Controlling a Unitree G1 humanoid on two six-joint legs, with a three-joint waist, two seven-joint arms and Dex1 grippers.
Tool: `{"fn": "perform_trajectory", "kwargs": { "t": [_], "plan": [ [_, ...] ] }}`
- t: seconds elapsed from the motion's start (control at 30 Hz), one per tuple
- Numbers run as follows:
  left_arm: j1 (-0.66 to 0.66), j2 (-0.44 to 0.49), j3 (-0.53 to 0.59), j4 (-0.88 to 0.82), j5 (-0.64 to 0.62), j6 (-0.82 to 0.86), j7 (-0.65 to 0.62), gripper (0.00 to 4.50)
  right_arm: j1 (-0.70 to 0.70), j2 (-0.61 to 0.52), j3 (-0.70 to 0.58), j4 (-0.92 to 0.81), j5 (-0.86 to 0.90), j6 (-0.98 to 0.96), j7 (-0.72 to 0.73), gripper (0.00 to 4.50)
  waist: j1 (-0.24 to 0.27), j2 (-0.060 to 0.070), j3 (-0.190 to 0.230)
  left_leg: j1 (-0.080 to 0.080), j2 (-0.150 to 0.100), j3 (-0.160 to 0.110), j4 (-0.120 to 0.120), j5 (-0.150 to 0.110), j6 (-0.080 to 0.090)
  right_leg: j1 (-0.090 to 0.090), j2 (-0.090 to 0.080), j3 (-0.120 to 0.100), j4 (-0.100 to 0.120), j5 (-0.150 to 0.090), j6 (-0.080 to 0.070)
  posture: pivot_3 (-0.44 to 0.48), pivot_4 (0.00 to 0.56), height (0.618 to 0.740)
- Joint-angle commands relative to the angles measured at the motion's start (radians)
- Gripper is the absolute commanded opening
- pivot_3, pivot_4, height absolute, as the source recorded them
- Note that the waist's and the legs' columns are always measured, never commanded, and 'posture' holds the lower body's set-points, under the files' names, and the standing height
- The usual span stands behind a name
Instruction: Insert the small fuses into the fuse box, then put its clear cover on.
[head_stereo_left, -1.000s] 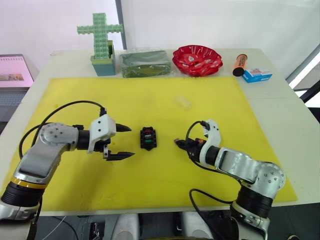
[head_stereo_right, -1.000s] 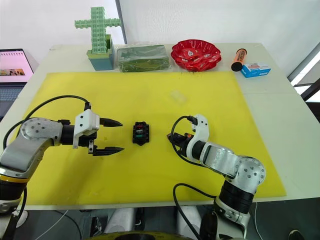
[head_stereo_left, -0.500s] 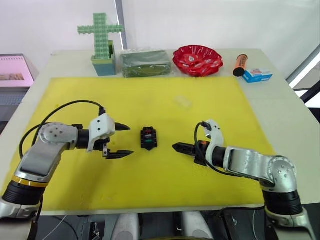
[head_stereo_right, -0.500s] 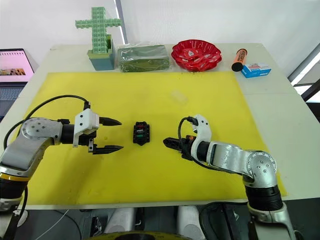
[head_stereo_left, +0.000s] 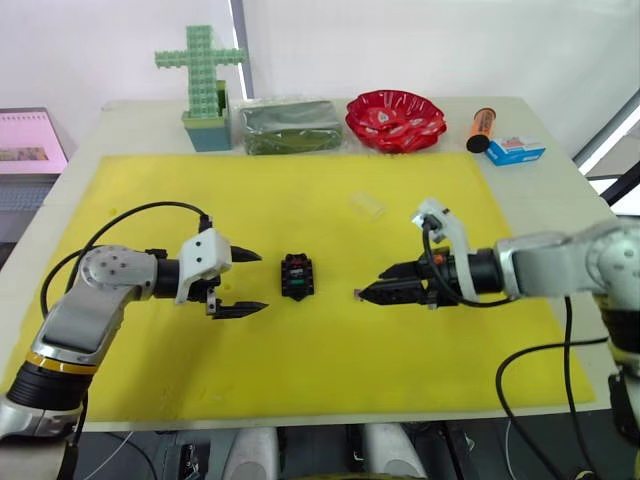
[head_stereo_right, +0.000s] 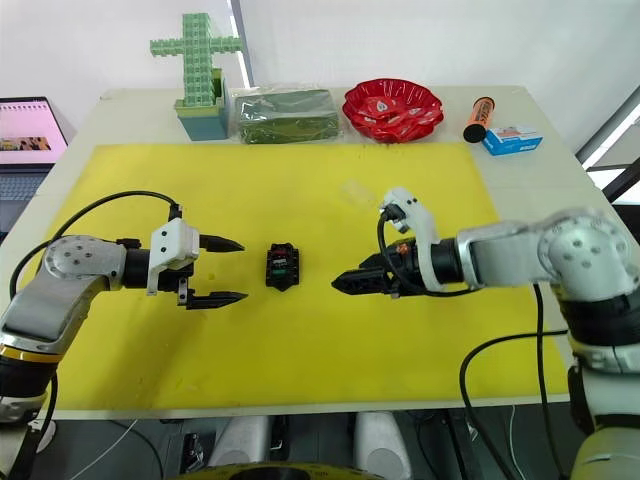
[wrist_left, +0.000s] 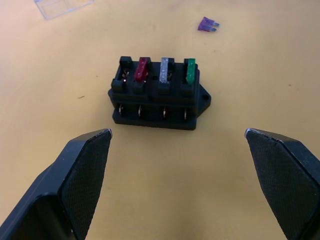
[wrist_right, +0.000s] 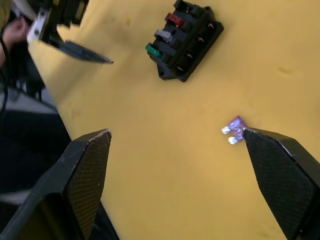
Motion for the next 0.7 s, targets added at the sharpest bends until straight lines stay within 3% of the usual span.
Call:
{"fn": "perform_trajectory", "kwargs": {
  "t": [0.03,0.23,0.4,0.53,0.7],
  "plan": [
    [-0.029,-0.003,0.010,-0.018,-0.025,-0.013,-0.019,4.50,-0.056,-0.012,0.086,0.021,-0.185,0.002,0.257,4.47,0.000,0.000,0.000,0.000,0.000,0.000,0.000,0.000,0.000,0.000,0.000,0.000,0.000,0.000,0.000,0.000,0.150,0.740],
    [-0.030,-0.013,0.010,-0.058,-0.057,0.009,-0.030,4.50,-0.141,0.030,0.228,0.150,-0.433,-0.038,0.538,4.47,-0.002,0.000,0.000,0.000,0.000,0.001,0.000,0.000,0.000,-0.001,0.000,0.001,0.000,0.001,0.002,0.000,0.150,0.740],
    [-0.022,-0.010,0.014,-0.090,-0.081,0.037,-0.031,4.50,-0.156,0.053,0.267,0.193,-0.560,-0.057,0.665,4.47,-0.001,0.000,0.000,0.000,-0.001,0.001,0.000,0.000,0.000,-0.001,0.000,0.001,0.000,0.002,0.003,0.000,0.150,0.740],
    [-0.019,-0.008,0.009,-0.104,-0.081,0.042,-0.029,4.50,-0.180,0.118,0.289,0.309,-0.661,-0.084,0.739,3.56,-0.002,0.000,0.000,0.000,-0.001,0.001,0.000,0.000,0.000,-0.001,0.000,0.001,0.001,0.002,0.003,0.000,0.150,0.740],
    [-0.023,-0.011,0.006,-0.096,-0.074,0.036,-0.029,4.50,-0.195,0.177,0.297,0.393,-0.749,-0.097,0.801,3.56,-0.002,0.000,0.000,0.000,-0.001,0.001,0.000,0.000,0.000,-0.001,0.000,0.001,0.001,0.002,0.003,0.000,0.150,0.740]
  ]
}}
